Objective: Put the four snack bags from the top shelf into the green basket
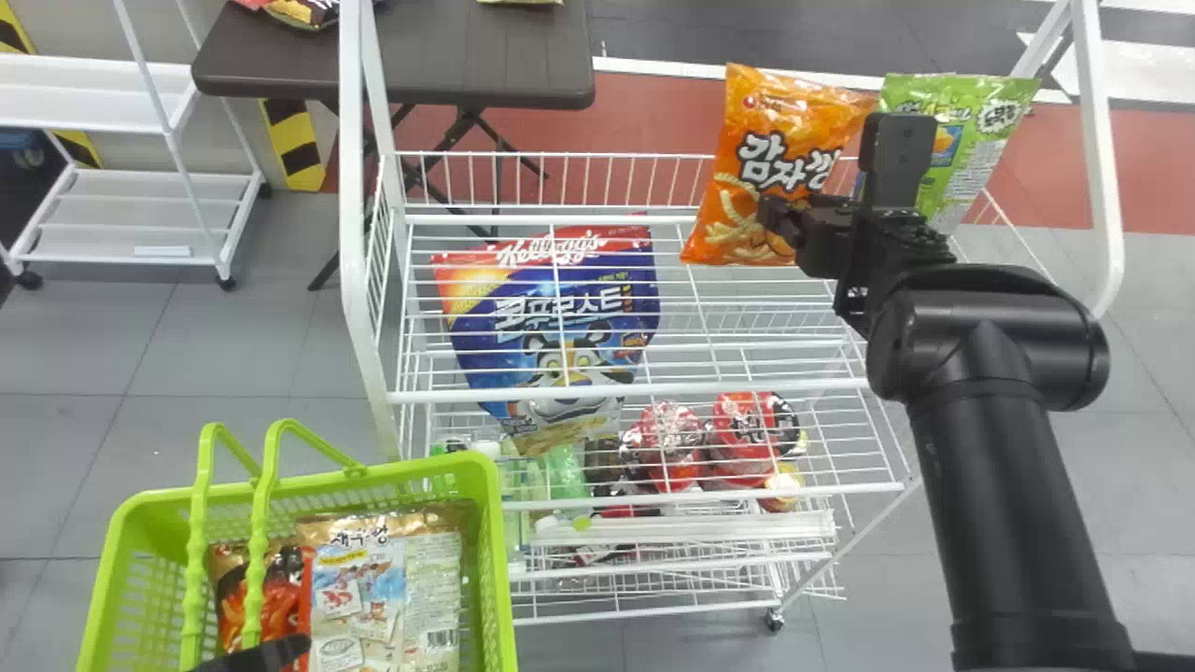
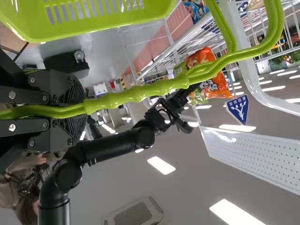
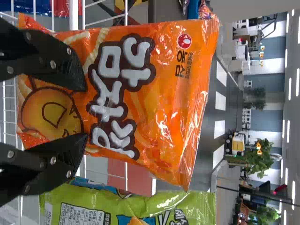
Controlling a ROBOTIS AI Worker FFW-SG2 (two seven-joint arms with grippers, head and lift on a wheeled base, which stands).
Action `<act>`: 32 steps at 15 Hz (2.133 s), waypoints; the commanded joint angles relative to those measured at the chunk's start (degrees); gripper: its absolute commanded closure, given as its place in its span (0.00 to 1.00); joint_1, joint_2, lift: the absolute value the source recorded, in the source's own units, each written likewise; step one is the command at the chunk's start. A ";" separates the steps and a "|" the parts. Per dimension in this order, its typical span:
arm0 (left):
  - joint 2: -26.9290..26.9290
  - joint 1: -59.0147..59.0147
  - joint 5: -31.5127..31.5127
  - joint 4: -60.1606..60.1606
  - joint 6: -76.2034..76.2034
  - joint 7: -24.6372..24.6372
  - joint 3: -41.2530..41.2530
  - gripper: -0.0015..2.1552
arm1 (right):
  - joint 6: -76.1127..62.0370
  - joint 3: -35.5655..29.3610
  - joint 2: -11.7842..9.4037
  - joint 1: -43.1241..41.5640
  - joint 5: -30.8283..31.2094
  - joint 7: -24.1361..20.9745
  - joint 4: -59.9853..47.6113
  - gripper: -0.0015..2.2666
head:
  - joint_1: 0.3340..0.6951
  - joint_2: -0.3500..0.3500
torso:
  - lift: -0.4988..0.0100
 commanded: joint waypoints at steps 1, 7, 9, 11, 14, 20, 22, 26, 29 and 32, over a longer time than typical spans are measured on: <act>0.04 -0.08 -0.02 0.00 -0.02 -0.57 -0.09 1.00 | 0.70 -0.09 -0.09 -0.01 -0.02 0.65 0.01 0.99 | 1.00 0.36 | 0.98; 0.04 -0.08 -0.02 0.18 -0.02 -0.57 0.00 1.00 | 0.53 -1.67 -0.27 3.95 -2.13 3.20 -4.29 0.99 | 1.00 0.36 | 0.98; 0.04 -0.08 -0.02 0.09 0.16 -0.57 0.00 1.00 | 1.05 -2.02 -0.27 6.67 -4.24 3.20 -8.86 0.99 | 1.00 0.36 | 0.98; 0.04 -0.08 -0.02 0.09 -0.02 -0.57 0.00 1.00 | 3.16 -2.20 -0.27 10.36 -6.62 3.46 -16.07 0.99 | 1.00 0.36 | 0.98; 0.04 -0.17 -0.02 0.00 -0.02 -0.57 -0.27 1.00 | 9.67 -2.11 -0.27 17.22 -12.15 3.72 -30.13 0.99 | 1.00 0.37 | 0.98; -0.04 -0.69 -0.11 0.00 0.16 -0.57 -0.62 1.00 | 16.35 7.65 -0.27 36.29 -26.83 7.59 -50.79 0.99 | 1.00 0.61 | 0.98; -0.04 -0.69 -0.11 0.00 0.16 -0.57 -0.62 1.00 | 15.99 12.66 -0.27 39.19 -28.68 9.00 -50.09 0.99 | 1.00 0.74 | 0.98; 0.04 -0.69 -0.02 0.00 0.16 -0.57 -0.62 1.00 | 15.29 18.72 -0.27 39.46 -32.98 12.07 -42.00 0.99 | 1.00 1.00 | 0.98; 0.13 -0.69 0.07 0.09 0.16 -0.57 -0.53 1.00 | 15.47 21.36 -0.35 36.29 -36.23 12.95 -31.98 0.99 | 1.00 1.00 | 0.98; 0.04 -0.69 0.07 0.18 0.16 -0.57 -0.44 1.00 | 15.99 23.56 -0.27 32.51 -38.96 14.53 -24.16 0.99 | 1.00 1.00 | 0.98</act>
